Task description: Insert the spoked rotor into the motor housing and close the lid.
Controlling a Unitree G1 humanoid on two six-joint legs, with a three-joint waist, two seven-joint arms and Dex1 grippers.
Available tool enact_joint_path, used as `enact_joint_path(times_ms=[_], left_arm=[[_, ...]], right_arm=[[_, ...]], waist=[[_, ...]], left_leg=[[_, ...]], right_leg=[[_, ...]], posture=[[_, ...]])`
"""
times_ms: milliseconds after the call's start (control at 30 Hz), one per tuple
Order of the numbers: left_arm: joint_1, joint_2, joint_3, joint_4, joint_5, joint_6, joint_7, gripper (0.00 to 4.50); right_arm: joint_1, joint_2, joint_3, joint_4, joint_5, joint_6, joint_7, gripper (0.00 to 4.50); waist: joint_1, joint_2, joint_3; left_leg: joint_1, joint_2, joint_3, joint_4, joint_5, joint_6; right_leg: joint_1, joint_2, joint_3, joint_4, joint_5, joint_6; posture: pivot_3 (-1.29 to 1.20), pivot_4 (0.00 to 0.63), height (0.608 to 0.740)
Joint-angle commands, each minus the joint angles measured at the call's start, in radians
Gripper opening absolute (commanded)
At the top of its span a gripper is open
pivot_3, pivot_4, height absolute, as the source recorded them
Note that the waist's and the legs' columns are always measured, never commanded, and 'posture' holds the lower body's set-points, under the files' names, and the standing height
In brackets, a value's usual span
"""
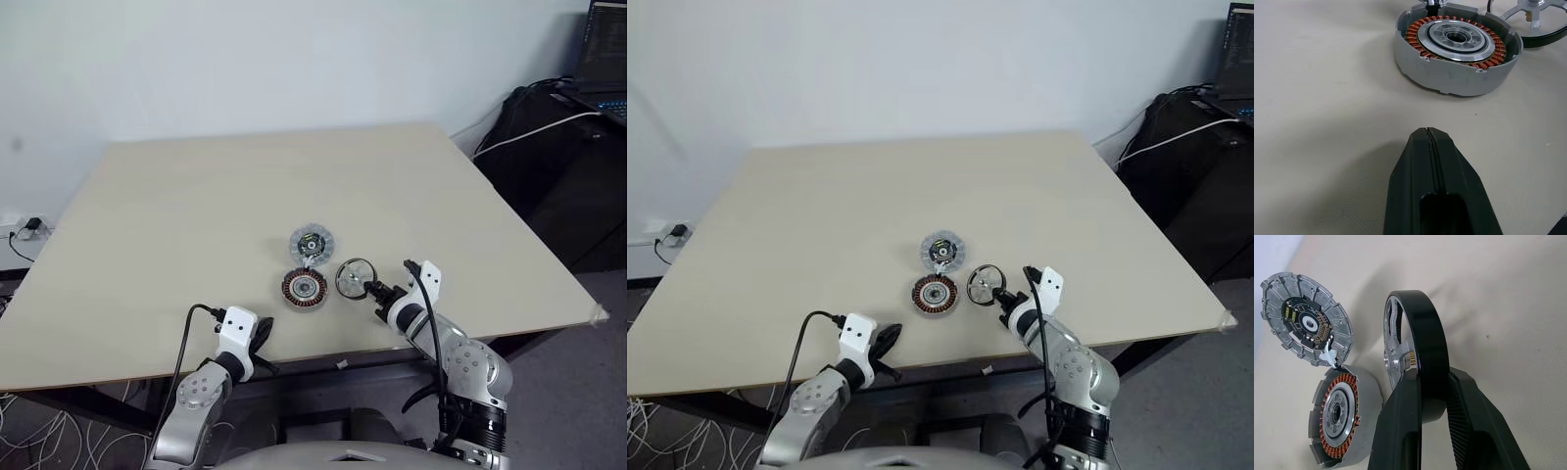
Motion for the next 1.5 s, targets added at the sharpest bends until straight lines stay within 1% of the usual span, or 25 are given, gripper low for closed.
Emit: enact_joint_path(times_ms=[33, 167, 300, 467, 633, 767, 867, 1033, 1300, 1500], left_arm=[[-0.015, -0.003, -0.001, -0.040, -0.009, -0.010, 0.003, 0.00], [-0.013, -0.005, 0.000, -0.038, -0.011, -0.011, 0.008, 0.00], [-0.011, -0.005, 0.002, -0.037, -0.011, -0.012, 0.009, 0.00], [-0.016, -0.002, 0.000, -0.034, -0.011, -0.010, 0.004, 0.00], [-0.014, -0.004, 0.000, -0.035, -0.016, -0.007, 0.002, 0.00], [-0.011, -0.004, 0.002, -0.036, -0.021, -0.005, 0.003, 0.00], [-0.006, -0.002, 0.002, -0.037, -0.024, -0.006, 0.005, 0.00], [-0.004, 0.000, 0.000, -0.038, -0.029, -0.004, 0.007, 0.00], [0.001, -0.002, 0.002, -0.041, -0.031, -0.004, 0.014, 0.00], [0.007, 0.000, 0.003, -0.048, -0.034, -0.002, 0.017, 0.00]], right_arm=[[-0.015, 0.025, -0.047, -0.035, 0.082, 0.019, -0.013, 0.40], [-0.030, 0.068, -0.141, -0.041, 0.216, 0.010, -0.073, 0.40], [-0.029, 0.065, -0.158, -0.063, 0.298, 0.000, -0.119, 0.40], [-0.015, 0.084, -0.110, -0.075, 0.417, 0.053, -0.191, 0.40], [-0.017, 0.118, -0.038, -0.053, 0.518, 0.060, -0.239, 0.40], [-0.021, 0.115, 0.048, -0.028, 0.529, 0.050, -0.241, 0.40], [-0.029, 0.127, 0.100, -0.006, 0.567, 0.044, -0.240, 0.40], [-0.050, 0.111, 0.162, 0.066, 0.591, 0.037, -0.236, 0.40], [-0.078, 0.084, 0.200, 0.177, 0.568, -0.013, -0.209, 0.40], [-0.087, 0.073, 0.210, 0.201, 0.557, -0.036, -0.190, 0.40]], waist=[[0.001, 0.000, 0.000], [0.001, 0.001, 0.001], [-0.004, 0.002, 0.001], [-0.009, 0.003, 0.002], [-0.010, 0.003, 0.002], [-0.011, 0.003, 0.002], [-0.012, 0.003, 0.003], [-0.012, 0.002, 0.003], [-0.013, 0.000, 0.005], [-0.012, 0.000, 0.005]], left_leg=[[0.000, 0.000, 0.000, 0.000, 0.000, 0.000], [0.000, 0.000, 0.000, 0.000, 0.000, 0.000], [0.000, 0.000, 0.000, 0.000, 0.000, 0.000], [-0.001, 0.000, 0.000, -0.001, 0.001, 0.001], [-0.001, 0.000, 0.000, -0.001, 0.001, 0.003], [-0.001, 0.000, 0.000, -0.001, 0.001, 0.003], [-0.001, 0.000, 0.000, -0.001, 0.001, 0.003], [-0.002, 0.001, 0.000, -0.001, 0.001, 0.003], [-0.002, 0.000, 0.000, -0.001, 0.001, 0.003], [-0.002, 0.000, 0.000, -0.001, 0.001, 0.003]], right_leg=[[0.000, 0.000, 0.000, 0.000, 0.000, 0.000], [0.000, 0.000, 0.000, 0.000, 0.000, 0.000], [0.000, 0.000, 0.000, 0.000, 0.000, 0.000], [-0.001, 0.000, 0.000, 0.000, 0.000, 0.000], [-0.001, 0.000, 0.000, 0.000, 0.000, -0.001], [-0.001, -0.001, 0.000, 0.000, 0.000, -0.001], [-0.001, -0.001, 0.000, 0.000, 0.000, -0.001], [-0.001, -0.001, 0.000, -0.001, 0.000, -0.001], [-0.002, 0.000, 0.000, -0.001, 0.000, -0.001], [-0.002, 0.000, 0.000, -0.001, 0.000, -0.001]], posture=[[0.00, 0.000, 0.740], [0.00, 0.000, 0.740], [0.00, 0.000, 0.740], [0.00, 0.000, 0.740], [0.00, 0.000, 0.740], [0.00, 0.000, 0.740], [0.00, 0.000, 0.740], [0.00, 0.000, 0.740], [0.00, 0.000, 0.740], [0.00, 0.000, 0.740]])
